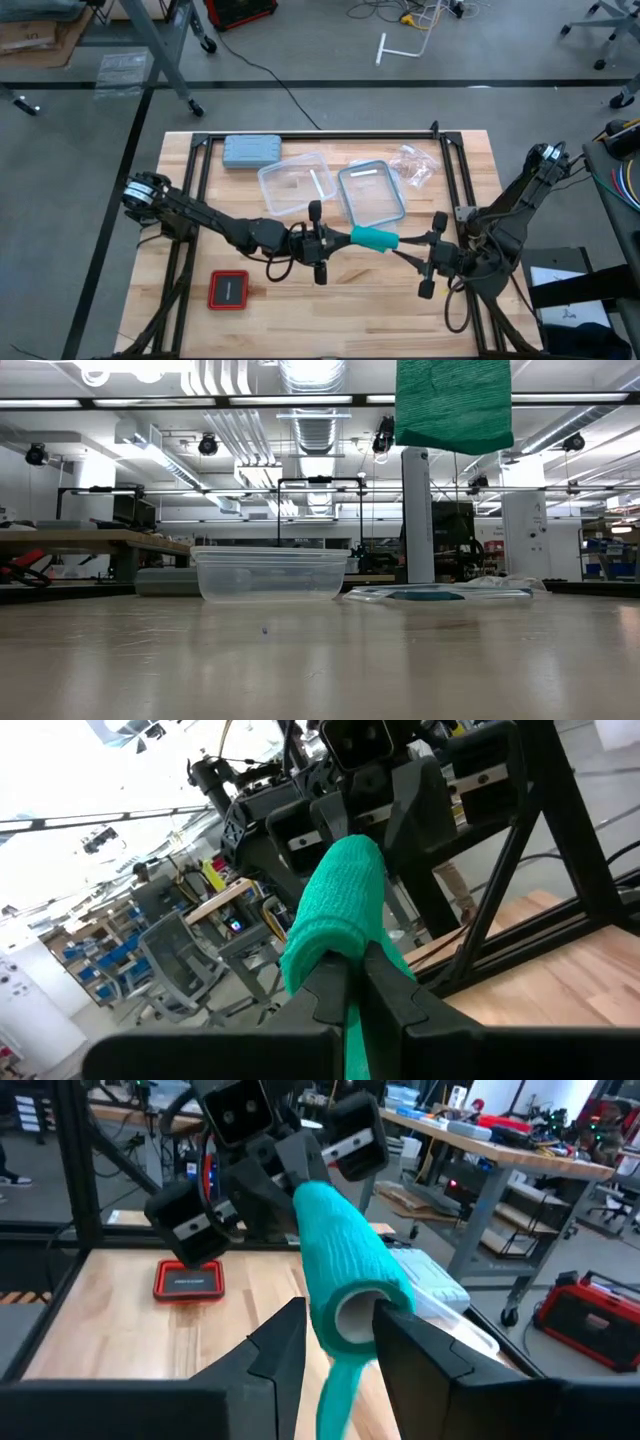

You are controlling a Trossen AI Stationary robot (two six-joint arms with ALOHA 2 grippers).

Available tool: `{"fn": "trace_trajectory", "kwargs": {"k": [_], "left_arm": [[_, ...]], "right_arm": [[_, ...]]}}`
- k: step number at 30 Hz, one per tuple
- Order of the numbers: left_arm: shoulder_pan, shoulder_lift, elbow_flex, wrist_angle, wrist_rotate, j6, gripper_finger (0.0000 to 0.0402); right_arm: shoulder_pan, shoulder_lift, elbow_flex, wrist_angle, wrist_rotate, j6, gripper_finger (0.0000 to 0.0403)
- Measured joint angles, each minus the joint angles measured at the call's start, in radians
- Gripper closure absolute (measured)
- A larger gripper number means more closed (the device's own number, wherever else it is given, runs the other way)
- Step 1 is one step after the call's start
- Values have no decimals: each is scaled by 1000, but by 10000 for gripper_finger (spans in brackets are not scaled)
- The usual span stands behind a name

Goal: Roll bandage
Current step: Roll the blue bandage

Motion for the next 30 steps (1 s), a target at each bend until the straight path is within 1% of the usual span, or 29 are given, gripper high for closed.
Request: {"fn": "trace_trajectory", "kwargs": {"k": [4,8,13,16,20,24,26,30], "left_arm": [[0,1,0,12,0,0,401],[1,1,-1,41,-1,1,401],[1,1,-1,43,9,1,401],[1,2,-1,43,15,1,400],[1,2,-2,43,14,1,400],[1,1,-2,12,16,-17,396],[1,1,-2,10,16,-64,388],[1,-1,-2,5,16,-211,361]], "right_arm": [[-5,0,0,7,-1,-9,279],[-19,2,0,18,-2,-11,281],[-46,2,0,53,-59,-39,293],[-74,2,0,65,-111,-49,302],[-107,2,0,64,-124,-42,327],[-110,2,0,60,-149,-107,386],[-109,2,-1,58,-150,-127,390],[-110,2,-1,36,-144,-159,396]]}}
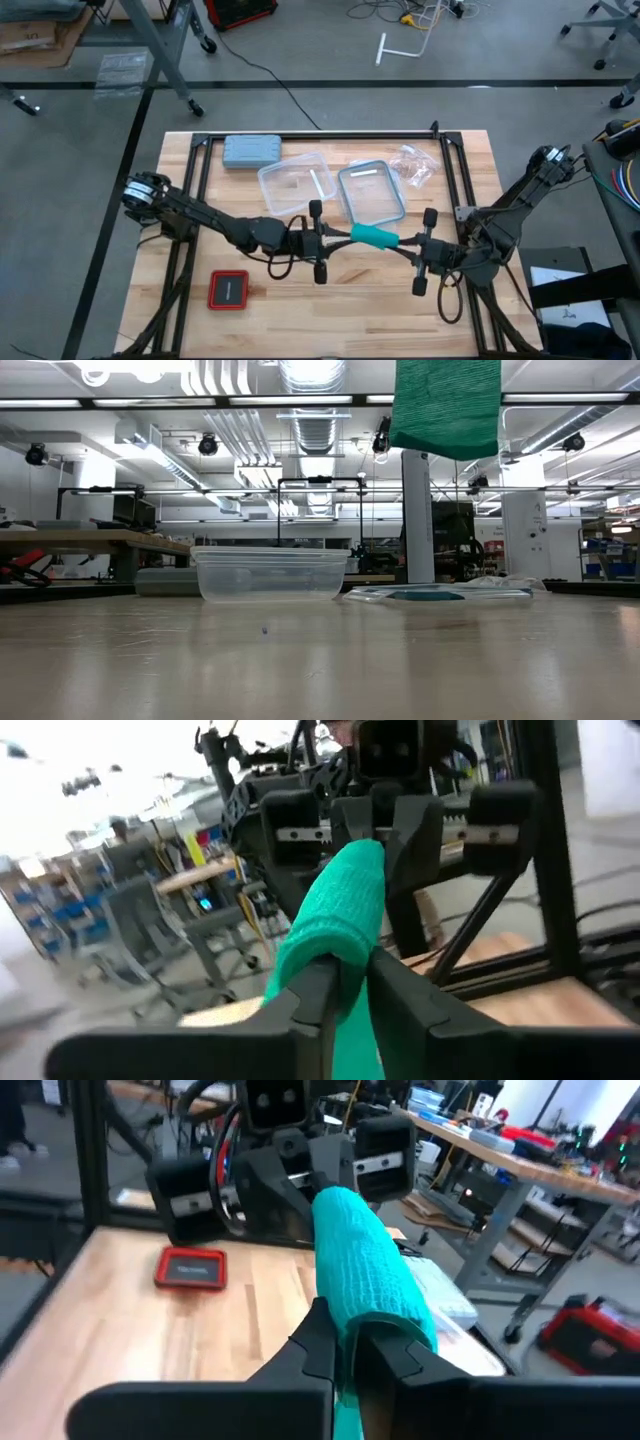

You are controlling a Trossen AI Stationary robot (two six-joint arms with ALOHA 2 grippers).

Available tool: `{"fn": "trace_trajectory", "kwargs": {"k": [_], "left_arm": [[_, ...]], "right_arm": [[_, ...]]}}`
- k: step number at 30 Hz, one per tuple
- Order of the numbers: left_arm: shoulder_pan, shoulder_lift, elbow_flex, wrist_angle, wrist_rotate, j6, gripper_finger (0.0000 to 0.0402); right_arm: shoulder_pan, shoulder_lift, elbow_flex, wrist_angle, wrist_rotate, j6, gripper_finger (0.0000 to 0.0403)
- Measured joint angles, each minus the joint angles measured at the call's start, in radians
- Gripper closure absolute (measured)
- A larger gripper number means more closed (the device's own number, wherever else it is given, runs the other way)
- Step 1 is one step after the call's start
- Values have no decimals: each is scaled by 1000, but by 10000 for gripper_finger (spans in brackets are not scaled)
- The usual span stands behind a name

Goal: Roll bandage
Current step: Roll the blue bandage

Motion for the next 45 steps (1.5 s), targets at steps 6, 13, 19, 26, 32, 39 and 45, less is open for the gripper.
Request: {"fn": "trace_trajectory", "kwargs": {"k": [6,13,19,26,32,39,45], "left_arm": [[0,-3,0,-3,10,-174,323],[12,-19,1,-21,28,-448,302],[51,-44,2,-94,38,-654,294],[102,-44,2,-100,143,-679,292],[118,-44,0,-130,149,-609,309],[113,-44,0,-167,149,-360,346],[106,-44,0,-142,152,-205,394]], "right_arm": [[5,1,0,-16,14,-81,397],[5,1,0,-33,54,-174,397],[4,2,0,-62,85,-227,398],[5,16,0,-116,76,-231,399],[6,69,0,-116,86,-240,399],[6,82,0,-118,79,-130,396],[6,38,0,-119,21,77,364]]}}
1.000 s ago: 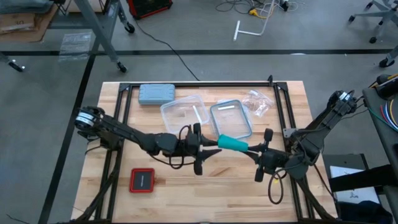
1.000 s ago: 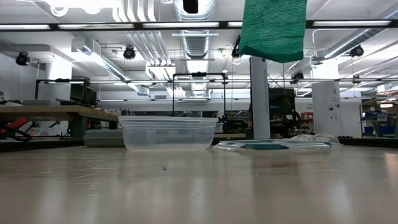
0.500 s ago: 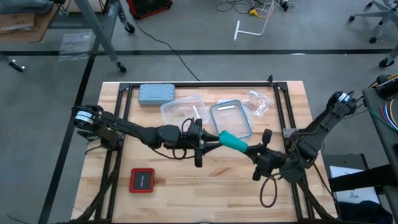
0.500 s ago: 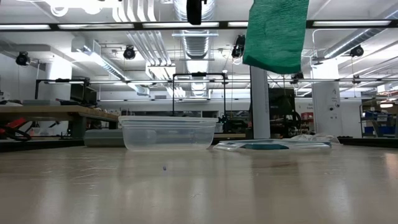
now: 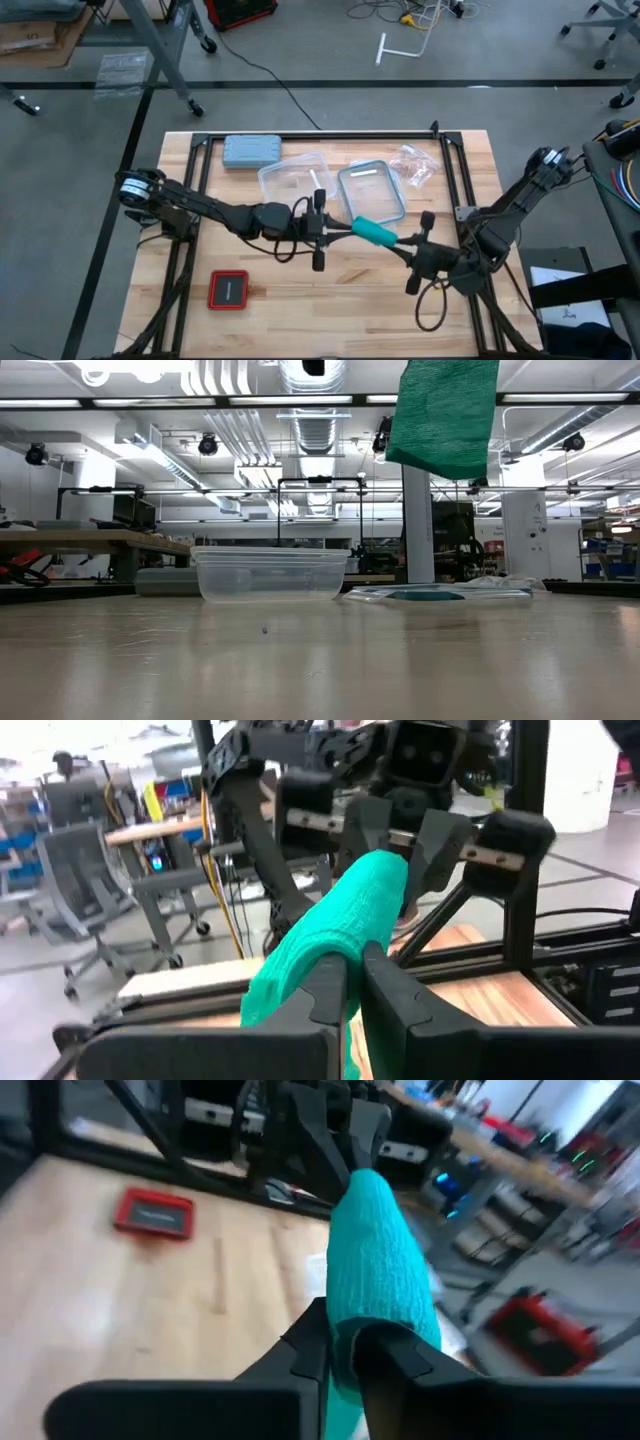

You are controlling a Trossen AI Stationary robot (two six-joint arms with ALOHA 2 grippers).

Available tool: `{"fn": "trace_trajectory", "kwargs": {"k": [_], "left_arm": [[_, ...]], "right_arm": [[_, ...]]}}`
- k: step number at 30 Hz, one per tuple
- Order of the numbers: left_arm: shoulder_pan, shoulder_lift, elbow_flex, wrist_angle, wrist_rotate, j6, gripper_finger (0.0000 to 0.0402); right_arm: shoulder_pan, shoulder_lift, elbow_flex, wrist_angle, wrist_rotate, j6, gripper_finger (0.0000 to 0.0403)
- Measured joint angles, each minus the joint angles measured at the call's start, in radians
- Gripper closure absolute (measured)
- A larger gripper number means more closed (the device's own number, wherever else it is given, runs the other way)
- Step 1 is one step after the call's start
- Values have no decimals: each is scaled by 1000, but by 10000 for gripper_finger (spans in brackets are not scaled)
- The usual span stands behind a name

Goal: Roll bandage
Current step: Roll the blue bandage

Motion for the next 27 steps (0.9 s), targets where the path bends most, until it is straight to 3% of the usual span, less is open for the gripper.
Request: {"fn": "trace_trajectory", "kwargs": {"k": [10,20,27], "left_arm": [[-16,0,1,71,-18,114,398],[-51,0,1,109,-99,278,400],[-68,0,1,168,-215,284,401]], "right_arm": [[-1,-68,0,7,-61,274,327],[-2,-146,0,0,-239,381,299],[-1,-158,0,-170,-251,458,283]]}}
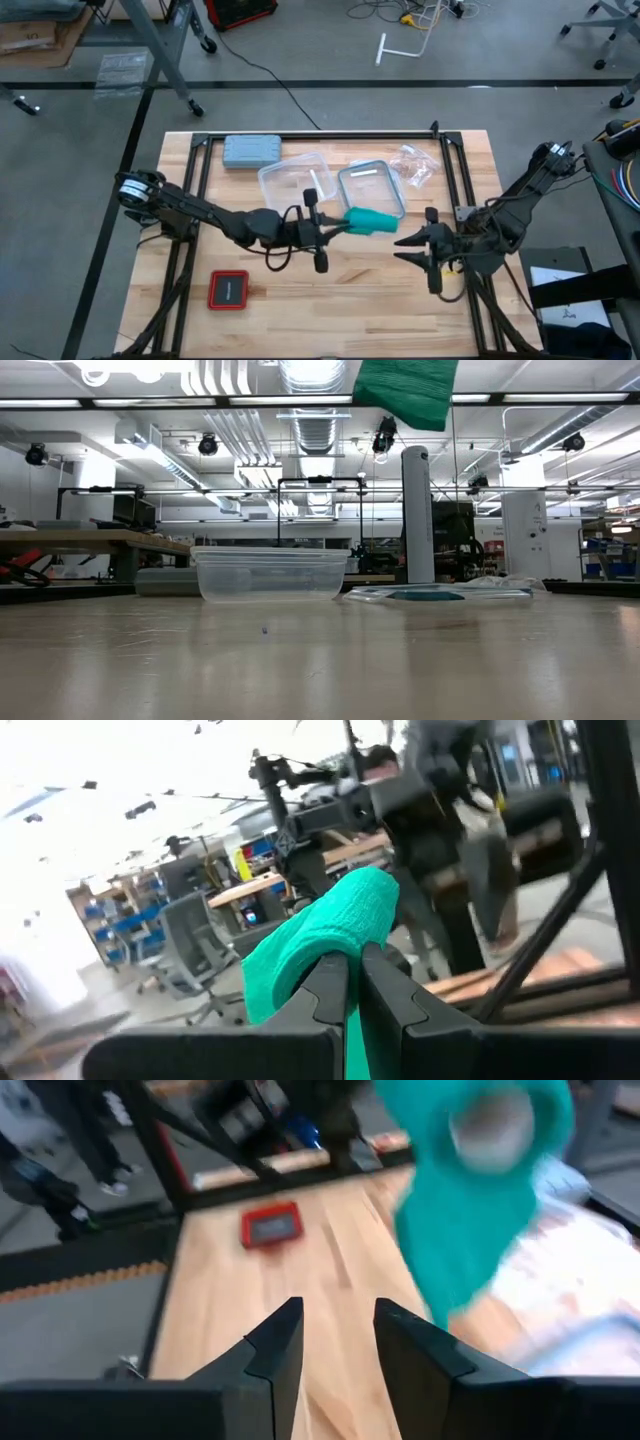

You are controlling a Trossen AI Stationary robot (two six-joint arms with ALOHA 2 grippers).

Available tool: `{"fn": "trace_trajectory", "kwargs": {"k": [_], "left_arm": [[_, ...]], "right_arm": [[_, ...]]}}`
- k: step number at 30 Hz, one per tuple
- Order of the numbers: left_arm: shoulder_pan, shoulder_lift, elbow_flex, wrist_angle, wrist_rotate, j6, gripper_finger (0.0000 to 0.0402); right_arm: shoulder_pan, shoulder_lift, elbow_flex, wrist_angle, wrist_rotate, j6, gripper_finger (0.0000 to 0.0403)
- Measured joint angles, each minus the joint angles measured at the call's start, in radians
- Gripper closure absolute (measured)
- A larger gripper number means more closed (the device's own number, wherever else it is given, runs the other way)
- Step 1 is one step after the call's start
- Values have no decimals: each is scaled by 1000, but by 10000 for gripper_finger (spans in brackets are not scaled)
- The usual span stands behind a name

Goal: Roll bandage
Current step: Roll the blue bandage

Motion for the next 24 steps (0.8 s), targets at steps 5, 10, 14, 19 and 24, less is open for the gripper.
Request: {"fn": "trace_trajectory", "kwargs": {"k": [5,10,14,19,24], "left_arm": [[0,-1,0,41,-10,-106,401],[0,-2,0,79,-5,-282,400],[0,-2,0,83,0,-337,400],[0,-2,0,83,2,-368,399],[0,-2,0,92,6,-372,399]], "right_arm": [[0,15,-4,-147,48,125,283],[0,41,-25,-121,141,132,285],[0,65,-36,-98,200,112,271],[0,68,-36,-66,236,73,250],[-8,68,-37,2,234,-10,234]]}}
